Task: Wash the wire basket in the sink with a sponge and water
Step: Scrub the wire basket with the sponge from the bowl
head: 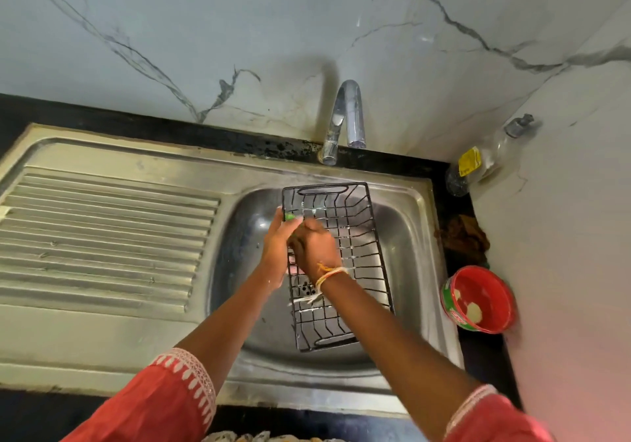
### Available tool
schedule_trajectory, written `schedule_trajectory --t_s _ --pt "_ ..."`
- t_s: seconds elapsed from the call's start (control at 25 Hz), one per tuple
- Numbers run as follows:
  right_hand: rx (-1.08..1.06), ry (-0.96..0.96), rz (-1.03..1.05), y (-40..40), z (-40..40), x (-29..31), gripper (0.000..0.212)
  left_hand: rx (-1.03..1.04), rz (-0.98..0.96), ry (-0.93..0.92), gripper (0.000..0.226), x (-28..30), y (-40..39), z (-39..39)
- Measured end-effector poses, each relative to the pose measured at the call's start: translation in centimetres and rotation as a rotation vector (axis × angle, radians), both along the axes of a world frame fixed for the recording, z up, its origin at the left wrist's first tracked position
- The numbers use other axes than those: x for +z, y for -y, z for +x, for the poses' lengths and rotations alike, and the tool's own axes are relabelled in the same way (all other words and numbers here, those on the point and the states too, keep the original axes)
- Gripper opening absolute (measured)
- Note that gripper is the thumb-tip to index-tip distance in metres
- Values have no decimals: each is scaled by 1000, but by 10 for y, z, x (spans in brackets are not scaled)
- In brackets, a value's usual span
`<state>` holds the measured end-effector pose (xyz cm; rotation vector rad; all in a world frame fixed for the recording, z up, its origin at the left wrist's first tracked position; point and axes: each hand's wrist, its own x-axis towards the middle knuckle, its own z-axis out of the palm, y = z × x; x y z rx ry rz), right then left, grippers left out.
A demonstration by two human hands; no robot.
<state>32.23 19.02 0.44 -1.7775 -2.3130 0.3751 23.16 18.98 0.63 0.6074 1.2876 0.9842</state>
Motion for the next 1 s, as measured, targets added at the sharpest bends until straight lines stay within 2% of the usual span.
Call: schedule_trajectory --t_s 0.04,0.08,0.12,0.2,0.28,0.36,0.44,0.48,0.56,0.6,0.64,0.68,0.76,0.84,0.92,1.0 --pt "66 100 11 -6 15 -1 30 0 -37 -4 91 -7 1 -2" --pt "50 185 25 -17 30 -1 34 -26 -44 -28 100 -14 -2 -4" --pt "-41 230 30 -29 42 3 36 -34 -13 -53 93 -9 -1 -4" --pt "-176 305 7 -36 46 14 32 32 80 -77 65 -2 -5 -1" --pt "-223 360 -86 -30 31 20 22 123 144 -64 54 5 -11 -3" --pt "-272 374 -229 -8 19 11 20 182 129 34 57 -1 -17 -11" --pt "-305 339 -380 25 15 -1 24 180 3 89 70 -3 -21 -22" --pt "-296 338 -458 34 16 -2 26 143 -35 91 63 -2 -20 -25" --pt "-273 303 -572 29 21 3 27 91 -6 86 18 3 -12 -22" --pt "-311 229 -593 22 24 5 28 74 15 71 18 6 -9 -19" --pt "-374 125 -562 12 25 12 26 65 30 49 28 5 -8 -16" --pt "-441 23 -457 2 25 16 22 56 53 64 27 6 -7 -13" --pt "-558 -151 -161 -18 20 22 18 51 70 109 17 14 -9 -8" --pt "-593 -367 117 -34 11 26 15 21 7 153 19 22 -11 -1" --pt "-532 -505 269 -50 3 26 14 9 1 158 24 23 -10 0" --pt "-326 -439 229 -48 -4 20 15 -1 83 129 32 24 -13 -3"
